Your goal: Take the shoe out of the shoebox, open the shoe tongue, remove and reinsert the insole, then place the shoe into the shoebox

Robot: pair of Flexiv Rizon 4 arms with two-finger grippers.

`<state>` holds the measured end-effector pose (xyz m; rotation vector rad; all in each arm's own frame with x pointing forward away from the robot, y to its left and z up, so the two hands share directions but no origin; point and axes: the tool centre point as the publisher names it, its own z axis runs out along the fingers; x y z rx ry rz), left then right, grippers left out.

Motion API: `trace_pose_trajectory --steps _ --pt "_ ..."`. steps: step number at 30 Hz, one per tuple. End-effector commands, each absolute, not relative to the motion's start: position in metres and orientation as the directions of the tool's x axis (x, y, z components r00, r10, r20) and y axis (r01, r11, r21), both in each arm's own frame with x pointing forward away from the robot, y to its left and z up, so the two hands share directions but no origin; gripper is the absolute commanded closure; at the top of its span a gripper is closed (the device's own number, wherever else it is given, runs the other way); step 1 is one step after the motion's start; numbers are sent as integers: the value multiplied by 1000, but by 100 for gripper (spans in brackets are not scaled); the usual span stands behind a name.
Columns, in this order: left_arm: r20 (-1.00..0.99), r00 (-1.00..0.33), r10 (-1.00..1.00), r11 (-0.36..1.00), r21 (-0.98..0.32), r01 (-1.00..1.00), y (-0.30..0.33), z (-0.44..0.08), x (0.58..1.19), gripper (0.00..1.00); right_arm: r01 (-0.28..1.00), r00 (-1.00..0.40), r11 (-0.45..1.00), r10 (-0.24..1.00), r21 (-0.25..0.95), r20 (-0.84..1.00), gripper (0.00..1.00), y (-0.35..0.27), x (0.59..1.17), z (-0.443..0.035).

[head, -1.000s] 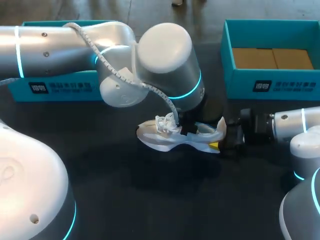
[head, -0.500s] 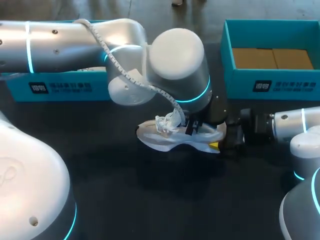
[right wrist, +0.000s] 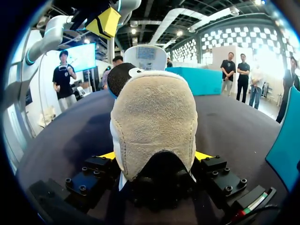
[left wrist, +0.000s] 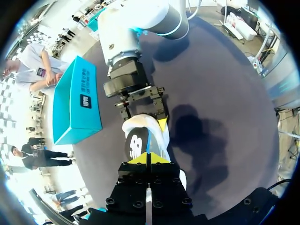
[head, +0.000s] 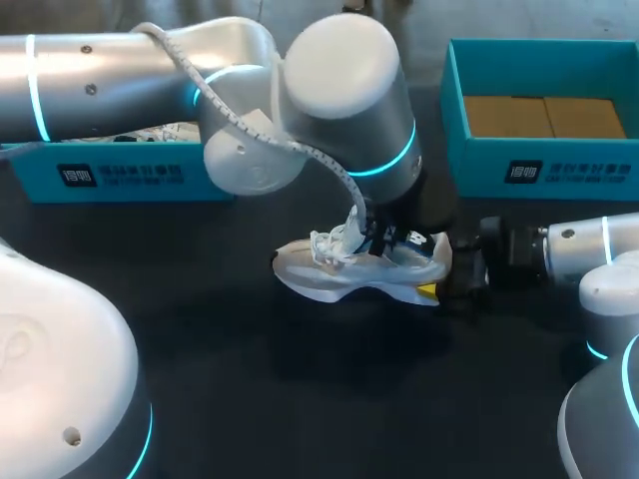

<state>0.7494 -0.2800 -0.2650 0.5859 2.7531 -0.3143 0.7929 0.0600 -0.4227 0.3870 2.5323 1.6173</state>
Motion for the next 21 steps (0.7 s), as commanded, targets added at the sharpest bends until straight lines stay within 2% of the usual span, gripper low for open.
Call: trace_pose_trajectory --steps 1,6,21 --pt "-303 -874 380 885 -156 438 -267 -247 748 100 155 -961 404 274 902 42 100 61 792 -422" --pt "-252 -884 393 875 -192 444 -263 -232 745 100 155 -961 404 274 902 42 100 61 792 -422" --pt "-244 -884 400 875 -185 447 -259 -195 728 100 155 -961 404 274 902 42 100 61 792 -422"
